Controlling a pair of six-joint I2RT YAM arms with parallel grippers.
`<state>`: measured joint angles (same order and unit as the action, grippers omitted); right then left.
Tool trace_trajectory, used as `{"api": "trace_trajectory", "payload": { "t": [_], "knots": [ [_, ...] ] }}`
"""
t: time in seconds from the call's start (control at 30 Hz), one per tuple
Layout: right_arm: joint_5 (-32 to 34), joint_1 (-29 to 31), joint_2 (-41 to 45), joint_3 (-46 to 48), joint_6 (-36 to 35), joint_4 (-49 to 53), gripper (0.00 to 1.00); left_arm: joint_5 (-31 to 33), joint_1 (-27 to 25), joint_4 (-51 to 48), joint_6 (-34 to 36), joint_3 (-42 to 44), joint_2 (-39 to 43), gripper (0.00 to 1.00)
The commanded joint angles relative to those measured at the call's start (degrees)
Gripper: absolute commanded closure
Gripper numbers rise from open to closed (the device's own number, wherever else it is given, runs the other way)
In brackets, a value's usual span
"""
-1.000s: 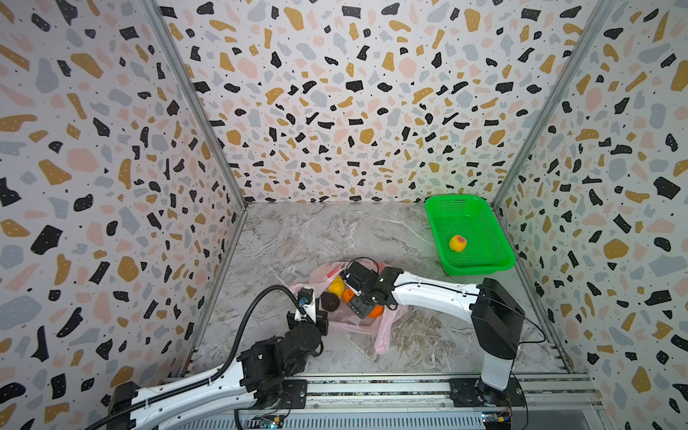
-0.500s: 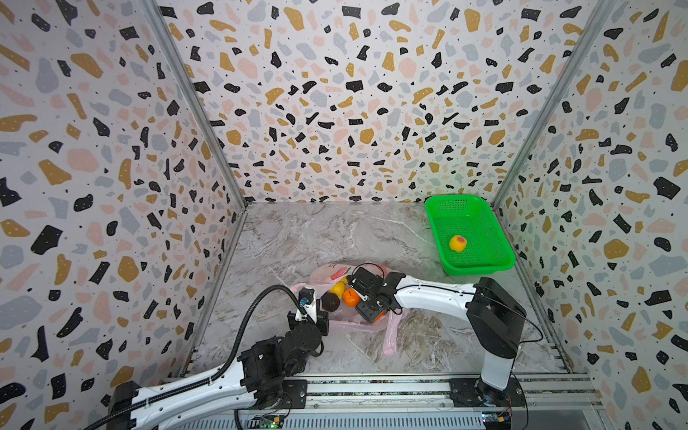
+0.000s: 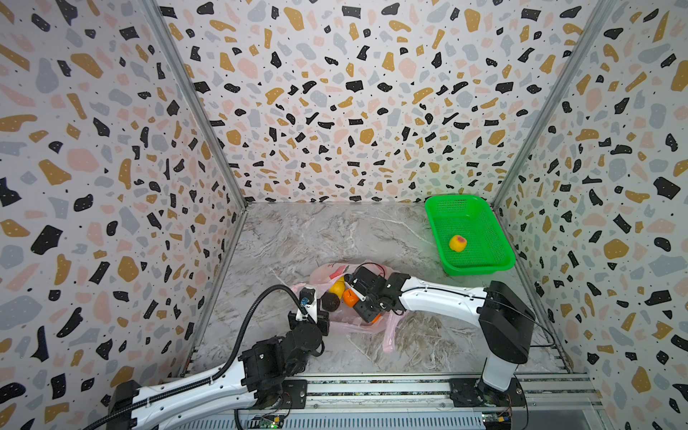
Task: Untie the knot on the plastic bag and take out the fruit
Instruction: 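Lower the right gripper into the bag and grasp the large orange, then lift the large orange out with the right gripper toward the green basket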
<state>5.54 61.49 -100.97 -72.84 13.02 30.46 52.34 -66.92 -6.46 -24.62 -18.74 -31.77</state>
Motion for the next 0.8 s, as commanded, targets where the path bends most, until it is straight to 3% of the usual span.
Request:
{"api": "trace_trajectory", "payload": {
  "t": [0.0,0.3,0.77],
  "knots": [
    [-1.42,2.44,4.16,-0.97,0.56,2.16,0.54,0.6,-0.3,2.6,0.69,0.46,0.04,1.0],
    [-1.35,6.12,10.07,-2.96,2.42,4.41,0.54,0.68,-0.24,2.59,0.8,0.38,0.01,1.0],
    [3.97,5.79,18.46,-12.86,1.5,8.08,0.52,0.9,-0.25,2.11,0.56,0.42,-0.03,1.0]
  ]
}}
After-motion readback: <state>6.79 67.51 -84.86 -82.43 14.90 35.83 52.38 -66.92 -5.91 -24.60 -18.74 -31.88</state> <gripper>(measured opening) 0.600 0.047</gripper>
